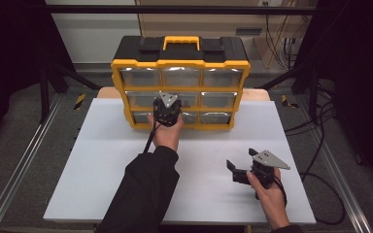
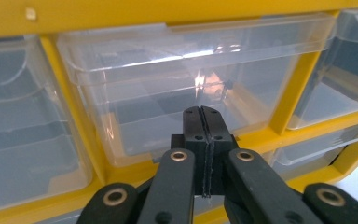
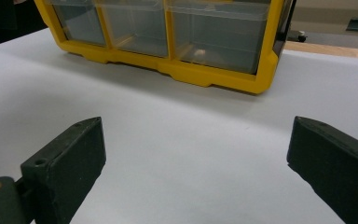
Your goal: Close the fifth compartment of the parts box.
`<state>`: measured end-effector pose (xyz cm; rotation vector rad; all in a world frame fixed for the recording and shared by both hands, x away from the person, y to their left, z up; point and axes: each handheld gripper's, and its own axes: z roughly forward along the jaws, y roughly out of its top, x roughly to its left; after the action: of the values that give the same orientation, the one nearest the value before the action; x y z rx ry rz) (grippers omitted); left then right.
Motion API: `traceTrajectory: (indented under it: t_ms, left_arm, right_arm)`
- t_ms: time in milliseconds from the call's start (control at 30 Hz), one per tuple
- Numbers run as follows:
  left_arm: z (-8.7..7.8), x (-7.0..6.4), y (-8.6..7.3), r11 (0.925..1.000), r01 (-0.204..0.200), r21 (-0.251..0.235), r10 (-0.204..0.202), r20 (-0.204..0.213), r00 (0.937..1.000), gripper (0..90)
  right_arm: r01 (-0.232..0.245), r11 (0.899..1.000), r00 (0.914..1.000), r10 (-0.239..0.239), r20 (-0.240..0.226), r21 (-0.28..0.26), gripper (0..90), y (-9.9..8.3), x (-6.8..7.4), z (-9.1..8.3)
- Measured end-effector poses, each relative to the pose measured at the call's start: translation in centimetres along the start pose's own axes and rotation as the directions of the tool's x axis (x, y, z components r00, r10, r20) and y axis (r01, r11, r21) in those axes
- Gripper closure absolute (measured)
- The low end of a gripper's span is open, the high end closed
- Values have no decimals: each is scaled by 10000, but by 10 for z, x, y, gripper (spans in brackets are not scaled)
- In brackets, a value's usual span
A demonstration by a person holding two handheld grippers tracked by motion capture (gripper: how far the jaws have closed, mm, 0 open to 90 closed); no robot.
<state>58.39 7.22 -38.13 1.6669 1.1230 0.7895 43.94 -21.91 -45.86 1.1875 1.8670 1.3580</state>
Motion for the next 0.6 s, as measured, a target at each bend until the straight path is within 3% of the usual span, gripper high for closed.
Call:
traceTrajectory:
  t_ms: [367, 600]
  left_arm:
    - [-11, 2, 3, 9997, -183, -162, 187, 249, 9995, 898]
    - [-25, 2, 2, 9987, -381, -334, 406, 776, 9962, 898]
  right_arm:
    - [32, 10000, 10000, -32, -15, -7, 49, 0, 1, 1]
    - [57, 10000, 9999, -57, -87, -52, 49, 1, 1, 1]
